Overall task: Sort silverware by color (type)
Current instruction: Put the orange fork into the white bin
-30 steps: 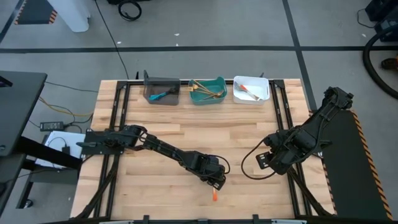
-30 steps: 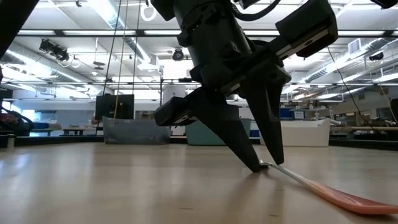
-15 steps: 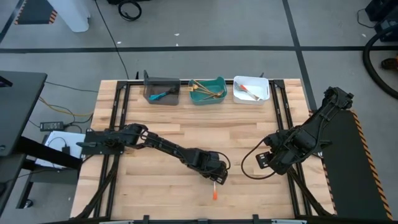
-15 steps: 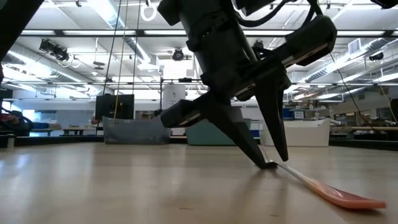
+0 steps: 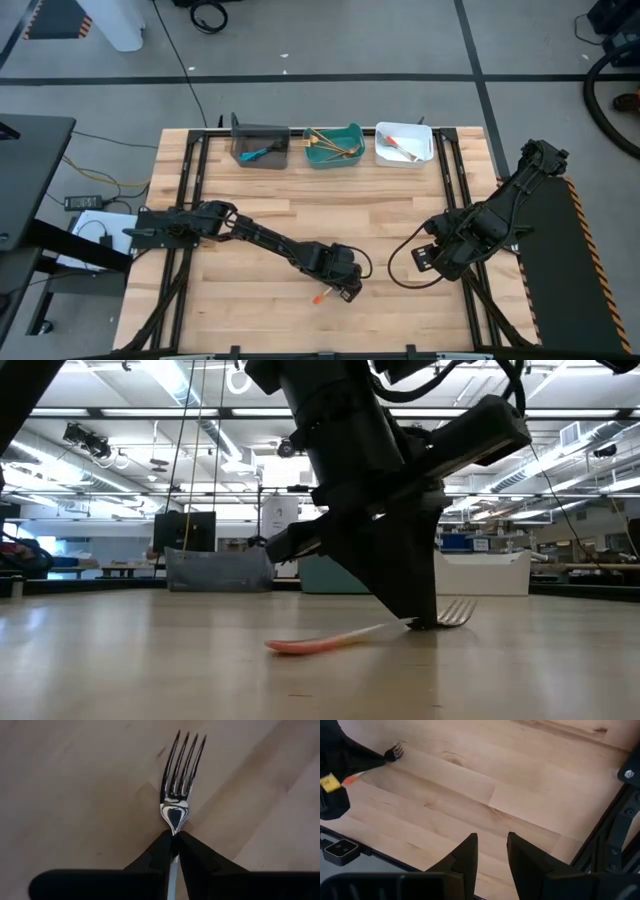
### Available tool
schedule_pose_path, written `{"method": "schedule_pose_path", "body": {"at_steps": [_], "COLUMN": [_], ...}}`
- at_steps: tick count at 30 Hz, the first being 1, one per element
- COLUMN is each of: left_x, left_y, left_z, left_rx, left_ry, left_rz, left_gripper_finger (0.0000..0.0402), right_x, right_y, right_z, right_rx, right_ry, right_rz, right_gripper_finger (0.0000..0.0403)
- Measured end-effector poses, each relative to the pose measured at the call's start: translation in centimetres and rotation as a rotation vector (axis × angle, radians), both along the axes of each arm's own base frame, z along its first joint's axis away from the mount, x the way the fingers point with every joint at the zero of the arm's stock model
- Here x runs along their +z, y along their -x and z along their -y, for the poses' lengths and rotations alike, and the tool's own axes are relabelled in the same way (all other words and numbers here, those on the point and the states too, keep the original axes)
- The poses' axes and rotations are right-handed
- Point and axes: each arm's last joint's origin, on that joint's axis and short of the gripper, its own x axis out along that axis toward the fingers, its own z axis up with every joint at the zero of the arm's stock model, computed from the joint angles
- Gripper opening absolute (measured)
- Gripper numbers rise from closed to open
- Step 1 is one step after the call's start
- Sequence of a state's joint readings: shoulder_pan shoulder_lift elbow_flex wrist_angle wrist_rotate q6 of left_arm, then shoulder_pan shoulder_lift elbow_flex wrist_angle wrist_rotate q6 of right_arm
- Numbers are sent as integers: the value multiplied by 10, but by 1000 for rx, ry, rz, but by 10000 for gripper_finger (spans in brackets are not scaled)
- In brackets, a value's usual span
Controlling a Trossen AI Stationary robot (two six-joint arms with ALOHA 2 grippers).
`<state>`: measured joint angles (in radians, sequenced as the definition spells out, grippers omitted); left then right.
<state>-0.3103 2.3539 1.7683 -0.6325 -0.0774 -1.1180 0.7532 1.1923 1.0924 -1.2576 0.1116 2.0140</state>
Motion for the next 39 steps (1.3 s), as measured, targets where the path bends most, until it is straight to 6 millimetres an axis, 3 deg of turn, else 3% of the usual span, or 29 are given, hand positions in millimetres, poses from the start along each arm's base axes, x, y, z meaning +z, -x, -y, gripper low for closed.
{"method": "schedule_pose_path", "body": {"at_steps": [6,13,19,23,27,34,39], "left_x": [-1,-1,7,29,60,114,157], "left_y": [0,-1,-3,-3,-5,-1,7], "left_z": [-10,-16,-22,-29,-49,-93,-133], "left_rx": [-247,-434,-593,-607,-547,-428,-355], "left_ry": [-90,-129,-154,-165,-202,-266,-342], "left_rz": [-29,-32,-5,34,106,217,324], "left_gripper_finger": [27,36,12,12,10,10,10], "right_x": [0,0,1,2,5,18,21], "right_y": [0,0,-2,-6,-13,-23,-20], "right_z": [0,0,2,3,0,-21,-17], "right_rx": [0,3,13,31,96,313,322], "right_ry": [2,19,96,165,214,172,272], "right_rz": [2,15,81,163,285,514,552], "right_gripper_finger": [112,112,112,112,112,112,112]}}
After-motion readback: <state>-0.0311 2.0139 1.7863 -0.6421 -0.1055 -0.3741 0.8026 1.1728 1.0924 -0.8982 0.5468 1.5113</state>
